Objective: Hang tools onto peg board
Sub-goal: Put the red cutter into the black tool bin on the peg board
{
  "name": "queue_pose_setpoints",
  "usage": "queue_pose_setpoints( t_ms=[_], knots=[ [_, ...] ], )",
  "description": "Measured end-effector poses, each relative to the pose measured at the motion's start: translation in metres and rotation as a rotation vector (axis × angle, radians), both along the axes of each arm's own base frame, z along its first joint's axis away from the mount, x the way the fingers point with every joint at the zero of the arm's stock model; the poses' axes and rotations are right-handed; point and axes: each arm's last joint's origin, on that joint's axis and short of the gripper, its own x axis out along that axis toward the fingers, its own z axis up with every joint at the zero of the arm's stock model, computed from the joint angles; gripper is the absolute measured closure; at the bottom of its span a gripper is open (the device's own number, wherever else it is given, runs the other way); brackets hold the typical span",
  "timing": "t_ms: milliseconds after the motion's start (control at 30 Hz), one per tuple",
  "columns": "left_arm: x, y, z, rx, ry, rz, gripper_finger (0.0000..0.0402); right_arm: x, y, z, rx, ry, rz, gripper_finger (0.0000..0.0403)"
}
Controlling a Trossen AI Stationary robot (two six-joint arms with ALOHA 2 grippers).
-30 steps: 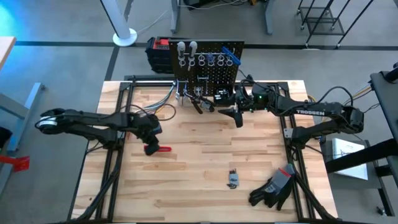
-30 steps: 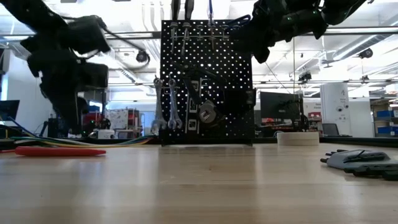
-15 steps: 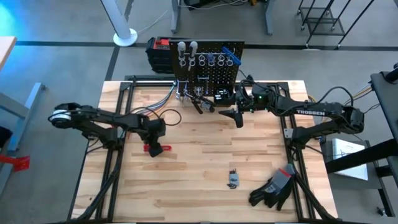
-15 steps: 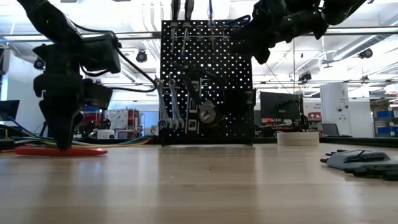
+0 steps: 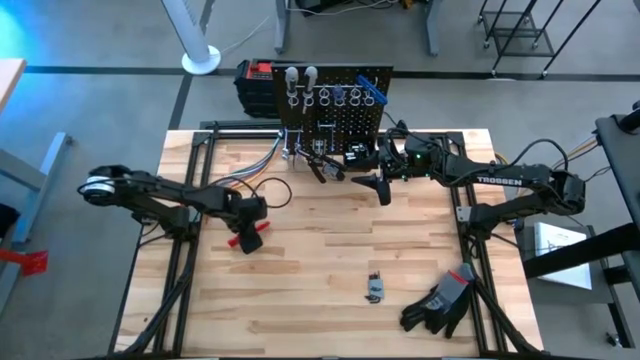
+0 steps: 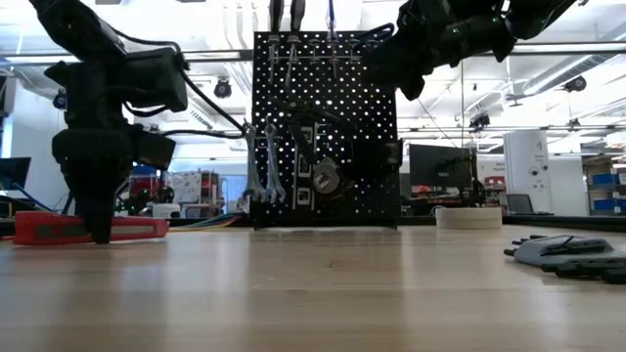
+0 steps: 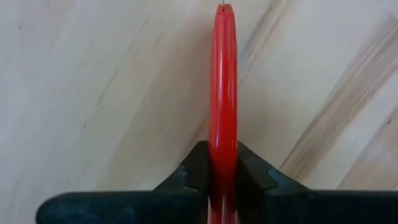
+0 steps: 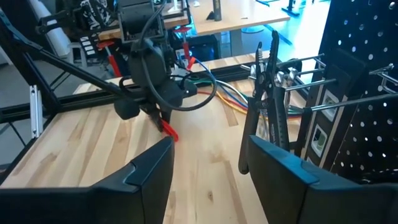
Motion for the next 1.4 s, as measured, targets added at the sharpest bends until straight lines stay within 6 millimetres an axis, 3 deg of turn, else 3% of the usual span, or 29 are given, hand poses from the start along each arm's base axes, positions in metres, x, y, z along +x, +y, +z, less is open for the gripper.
queue_pose_setpoints(
  t_ms=[100,233,367,567,667,767,833,1133,1233,1400],
  knots=[
    [0.005,0.0,0.01,0.024,-0.046,-0.012,0.0373,-0.001,0.0,0.002,0.003,-0.006,-0.001,0.0221],
    [0.015,0.001,0.028,0.072,-0.239,-0.008,0.0373,-0.004,0.003,0.003,0.004,0.0,0.007,0.0237],
    [0.025,-0.001,0.035,0.066,-0.499,-0.085,0.0373,-0.008,0.009,-0.022,0.05,0.033,0.022,0.0242],
    [0.048,-0.002,0.044,0.091,-0.915,-0.17,0.0373,-0.012,0.028,-0.056,0.207,-0.135,0.045,0.0254],
    [0.06,-0.001,0.048,0.12,-1.077,-0.174,0.0373,-0.014,0.037,-0.065,0.242,-0.196,0.068,0.0299],
    [0.073,0.0,0.047,0.144,-1.19,-0.179,0.0373,-0.012,0.047,-0.075,0.247,-0.167,0.12,0.0368],
    [0.084,0.0,0.051,0.171,-1.288,-0.169,0.0373,-0.008,0.056,-0.082,0.233,-0.139,0.16,0.0393],
    [0.129,0.002,0.038,0.252,-1.434,-0.01,0.0373,0.009,0.085,-0.098,0.194,-0.224,0.142,0.0313],
    [0.143,0.002,0.028,0.246,-1.431,0.041,0.0373,0.012,0.092,-0.106,0.113,-0.197,0.12,0.0327],
    [0.165,0.001,0.017,0.16,-1.443,0.121,0.0373,0.015,0.096,-0.118,0.025,-0.148,0.043,0.0394]
  ],
)
